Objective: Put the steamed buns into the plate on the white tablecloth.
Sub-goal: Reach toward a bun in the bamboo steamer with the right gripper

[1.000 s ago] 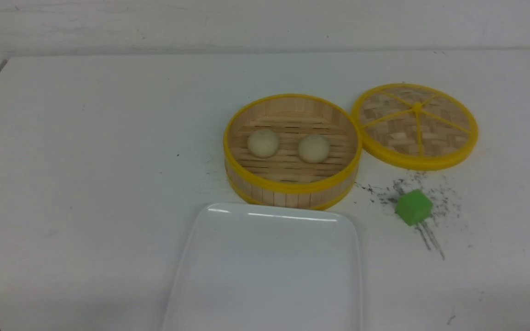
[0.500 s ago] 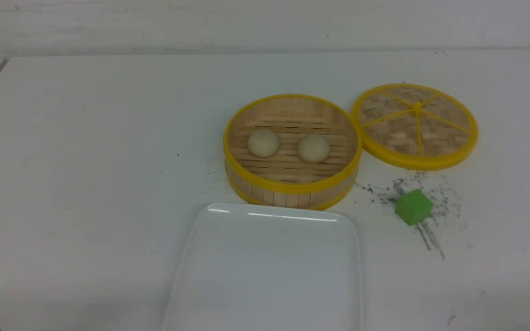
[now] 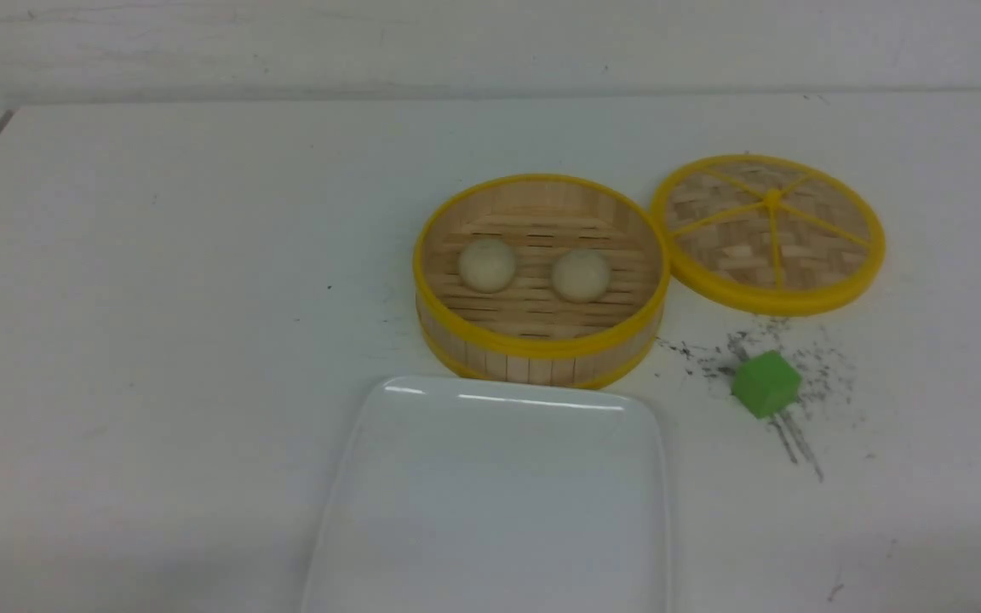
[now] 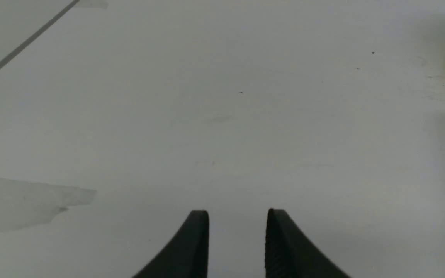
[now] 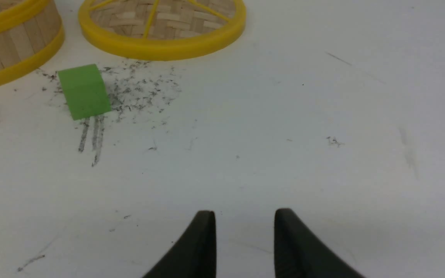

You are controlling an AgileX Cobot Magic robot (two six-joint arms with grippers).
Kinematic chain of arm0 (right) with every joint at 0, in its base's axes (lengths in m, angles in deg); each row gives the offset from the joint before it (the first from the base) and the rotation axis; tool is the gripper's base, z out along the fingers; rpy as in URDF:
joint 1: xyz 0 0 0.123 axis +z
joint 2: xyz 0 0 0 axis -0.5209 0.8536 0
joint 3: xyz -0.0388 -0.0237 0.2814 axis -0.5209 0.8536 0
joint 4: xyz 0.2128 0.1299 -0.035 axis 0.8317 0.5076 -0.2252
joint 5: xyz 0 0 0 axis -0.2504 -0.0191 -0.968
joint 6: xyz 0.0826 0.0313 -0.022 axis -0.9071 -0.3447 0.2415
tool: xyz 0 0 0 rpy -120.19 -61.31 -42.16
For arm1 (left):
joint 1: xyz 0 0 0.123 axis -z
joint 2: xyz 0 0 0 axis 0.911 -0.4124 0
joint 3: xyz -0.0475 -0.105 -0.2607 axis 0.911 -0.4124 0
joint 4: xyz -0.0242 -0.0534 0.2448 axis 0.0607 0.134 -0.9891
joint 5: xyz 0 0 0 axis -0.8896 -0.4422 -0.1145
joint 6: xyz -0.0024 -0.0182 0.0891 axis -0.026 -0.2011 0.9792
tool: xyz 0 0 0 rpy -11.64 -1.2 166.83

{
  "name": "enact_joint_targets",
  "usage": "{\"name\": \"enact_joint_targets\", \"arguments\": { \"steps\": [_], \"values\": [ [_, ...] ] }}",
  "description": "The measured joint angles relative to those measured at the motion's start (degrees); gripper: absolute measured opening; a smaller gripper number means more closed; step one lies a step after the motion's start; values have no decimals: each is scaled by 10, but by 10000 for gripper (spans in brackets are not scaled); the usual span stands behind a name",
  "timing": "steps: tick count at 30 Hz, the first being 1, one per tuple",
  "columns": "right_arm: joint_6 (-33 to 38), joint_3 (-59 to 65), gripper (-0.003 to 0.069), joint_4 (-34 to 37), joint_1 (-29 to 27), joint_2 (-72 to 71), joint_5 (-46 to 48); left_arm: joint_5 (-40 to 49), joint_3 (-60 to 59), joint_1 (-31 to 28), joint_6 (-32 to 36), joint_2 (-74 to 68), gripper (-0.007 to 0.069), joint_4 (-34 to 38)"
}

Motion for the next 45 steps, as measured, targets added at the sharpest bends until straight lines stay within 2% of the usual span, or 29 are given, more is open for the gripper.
{"name": "enact_joint_targets", "arguments": {
  "steps": [1, 4, 6, 7, 8, 9, 10, 12, 13, 15, 24, 28, 29, 32, 33, 34, 36, 37, 38, 40, 41, 42, 45],
  "values": [
    [0, 0, 240, -2, 0, 0, 0, 0, 0, 0, -7, 0, 241, 4],
    [-1, 1, 240, -19, 0, 0, -9, -4, 0, 0, -92, 0, 241, 101],
    [-16, 2, 240, -6, 0, 0, -19, -4, 0, 0, -153, 0, 241, 176],
    [-44, 2, 240, 27, 0, 0, -24, -1, 0, 0, -204, 0, 241, 226],
    [-50, 2, 240, 35, 0, 0, -25, 0, 0, 0, -212, 0, 241, 234],
    [-99, 2, 240, 97, 0, 0, -30, 3, 0, 0, -254, 0, 241, 280],
    [-114, 2, 240, 117, 0, 0, -31, 5, 0, 0, -272, 0, 241, 307],
    [-207, 2, 240, 243, 0, 0, -31, 10, -1, 0, -330, 0, 241, 362],
    [-218, 2, 240, 250, 0, 0, -31, 10, -1, 0, -335, 0, 241, 364],
    [-267, 2, 240, 319, 0, 0, -32, 10, -1, 0, -352, 0, 241, 376],
    [-283, 2, 240, 389, 0, 0, -63, -20, -2, 0, -355, 0, 239, 383],
    [-235, -30, 240, 390, 0, 0, -130, -8, -2, 0, -330, 0, 237, 427],
    [-197, -56, 237, 387, 0, 2, -162, 15, -1, 0, -301, 0, 237, 452],
    [-92, -130, 176, 375, 0, 44, -189, 81, 31, 0, -206, 0, 237, 485],
    [-86, -134, 169, 375, 0, 44, -189, 81, 31, 0, -206, 0, 237, 485],
    [-31, -171, 114, 374, 0, 81, -179, 103, 64, 0, -163, 0, 233, 494],
    [8, -198, 68, 372, 0, 118, -160, 116, 84, 0, -145, 0, 225, 496],
    [49, -231, 11, 372, 0, 160, -128, 132, 114, 0, -124, -1, 202, 493],
    [70, -250, -7, 372, 0, 192, -99, 148, 132, 0, -115, -7, 170, 486],
    [95, -289, -13, 372, 0, 268, -14, 191, 171, 0, -97, -37, 100, 459],
    [97, -297, -12, 372, 0, 276, -6, 191, 174, 0, -96, -41, 85, 455],
    [103, -322, -10, 372, 0, 319, 61, 235, 203, 0, -85, -74, 38, 424],
    [129, -389, -5, 363, 0, 441, 202, 319, 256, 0, -69, -146, 2, 370]
  ]
}}
